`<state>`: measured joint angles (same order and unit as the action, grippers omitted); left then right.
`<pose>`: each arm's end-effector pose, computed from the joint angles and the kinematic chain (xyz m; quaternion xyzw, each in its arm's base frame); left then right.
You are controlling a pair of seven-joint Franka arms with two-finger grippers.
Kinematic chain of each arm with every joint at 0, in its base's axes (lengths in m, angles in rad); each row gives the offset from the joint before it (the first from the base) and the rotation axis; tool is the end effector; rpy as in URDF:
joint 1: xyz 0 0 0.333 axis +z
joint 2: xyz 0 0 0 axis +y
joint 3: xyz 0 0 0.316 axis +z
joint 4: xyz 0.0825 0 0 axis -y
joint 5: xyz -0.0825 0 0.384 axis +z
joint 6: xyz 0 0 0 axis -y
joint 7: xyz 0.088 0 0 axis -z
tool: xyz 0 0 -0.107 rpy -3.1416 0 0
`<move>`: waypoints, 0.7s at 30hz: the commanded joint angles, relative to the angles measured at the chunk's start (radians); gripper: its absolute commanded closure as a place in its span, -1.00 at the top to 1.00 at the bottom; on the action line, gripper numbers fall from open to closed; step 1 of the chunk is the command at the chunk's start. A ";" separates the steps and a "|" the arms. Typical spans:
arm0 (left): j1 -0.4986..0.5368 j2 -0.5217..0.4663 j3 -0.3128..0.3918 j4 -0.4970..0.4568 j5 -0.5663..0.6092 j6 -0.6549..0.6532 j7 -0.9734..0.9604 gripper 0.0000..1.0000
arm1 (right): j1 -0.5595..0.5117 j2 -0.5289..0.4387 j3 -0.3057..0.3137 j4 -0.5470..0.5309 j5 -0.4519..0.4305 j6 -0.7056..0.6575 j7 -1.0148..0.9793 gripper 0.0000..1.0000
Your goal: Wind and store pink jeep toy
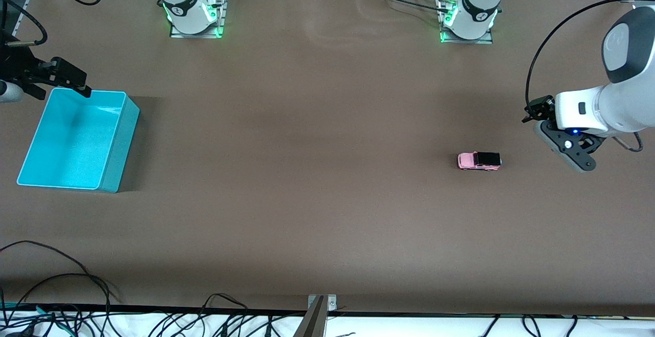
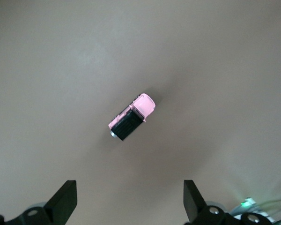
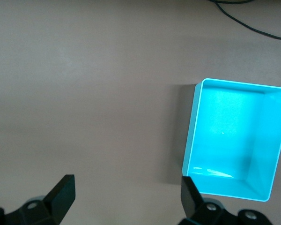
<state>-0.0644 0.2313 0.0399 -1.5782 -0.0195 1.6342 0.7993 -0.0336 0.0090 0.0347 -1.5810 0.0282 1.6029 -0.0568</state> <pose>0.6130 -0.0191 0.4904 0.9134 -0.3976 -0.0791 0.0377 0.5602 0.0035 0.6175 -0.9995 -0.0286 -0.0068 0.0141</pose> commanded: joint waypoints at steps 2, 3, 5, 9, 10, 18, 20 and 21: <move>0.006 -0.021 0.002 -0.104 -0.017 0.128 0.219 1.00 | -0.002 0.006 -0.003 0.019 0.015 -0.012 -0.011 1.00; 0.006 -0.023 0.002 -0.117 -0.016 0.140 0.239 1.00 | -0.002 0.006 -0.003 0.019 0.015 -0.012 -0.011 1.00; 0.006 -0.024 0.002 -0.140 -0.016 0.162 0.274 1.00 | -0.002 0.006 -0.003 0.019 0.016 -0.012 -0.011 1.00; 0.005 -0.021 0.002 -0.173 -0.008 0.185 0.363 1.00 | -0.002 0.006 -0.003 0.019 0.016 -0.012 -0.011 1.00; 0.005 -0.018 0.002 -0.180 -0.005 0.191 0.391 1.00 | -0.002 0.008 -0.003 0.019 0.016 -0.012 -0.011 1.00; 0.006 0.003 0.002 -0.313 0.021 0.350 0.549 1.00 | -0.002 0.006 -0.003 0.019 0.013 -0.012 -0.011 1.00; 0.006 0.003 0.002 -0.360 0.021 0.412 0.569 1.00 | -0.002 0.006 -0.003 0.019 0.013 -0.012 -0.011 1.00; 0.006 0.005 0.002 -0.387 0.021 0.444 0.577 1.00 | -0.002 0.008 -0.003 0.019 0.013 -0.012 -0.011 1.00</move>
<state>-0.0603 0.2415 0.0400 -1.8475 -0.0133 1.9446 1.2952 -0.0337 0.0092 0.0347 -1.5810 0.0282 1.6029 -0.0568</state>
